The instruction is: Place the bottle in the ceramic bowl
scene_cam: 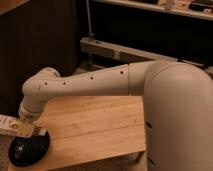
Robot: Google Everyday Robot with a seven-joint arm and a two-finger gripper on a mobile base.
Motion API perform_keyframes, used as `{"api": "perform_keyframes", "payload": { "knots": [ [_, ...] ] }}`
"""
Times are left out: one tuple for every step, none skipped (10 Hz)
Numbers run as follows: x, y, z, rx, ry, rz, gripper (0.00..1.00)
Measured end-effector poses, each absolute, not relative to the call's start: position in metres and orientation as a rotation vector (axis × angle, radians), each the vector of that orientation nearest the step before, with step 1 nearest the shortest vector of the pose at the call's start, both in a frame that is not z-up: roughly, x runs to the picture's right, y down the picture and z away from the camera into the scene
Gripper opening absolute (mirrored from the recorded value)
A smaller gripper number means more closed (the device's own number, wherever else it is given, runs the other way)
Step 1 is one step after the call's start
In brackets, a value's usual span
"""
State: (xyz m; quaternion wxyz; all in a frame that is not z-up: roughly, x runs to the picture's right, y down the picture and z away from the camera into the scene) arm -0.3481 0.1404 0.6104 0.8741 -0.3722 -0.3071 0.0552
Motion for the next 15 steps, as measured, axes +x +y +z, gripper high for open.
{"api": "perform_keyframes", "payload": {
  "knots": [
    [-0.346,0.147,0.620,-0.801,-0.647,0.112,0.18],
    [-0.345,0.155,0.629,-0.828,-0.661,0.108,0.18],
    [-0.344,0.158,0.633,-0.854,-0.686,0.106,0.18],
    [-0.346,0.159,0.632,-0.876,-0.713,0.101,0.18],
    [-0.348,0.160,0.629,-0.903,-0.739,0.094,0.18],
    [-0.351,0.161,0.627,-0.927,-0.755,0.082,0.18],
    [-0.355,0.167,0.627,-0.946,-0.754,0.067,0.18],
    [-0.359,0.171,0.628,-0.955,-0.748,0.050,0.18],
    [-0.363,0.177,0.630,-0.963,-0.727,0.022,0.18],
    [-0.365,0.183,0.633,-0.971,-0.704,0.005,0.18],
    [-0.367,0.187,0.635,-0.978,-0.687,-0.007,0.18],
    [-0.367,0.191,0.639,-0.982,-0.663,-0.016,0.18],
    [-0.367,0.193,0.643,-0.983,-0.635,-0.023,0.18],
    [-0.365,0.196,0.647,-0.982,-0.606,-0.025,0.18],
    [-0.363,0.197,0.652,-0.985,-0.581,-0.028,0.22]
  ]
}}
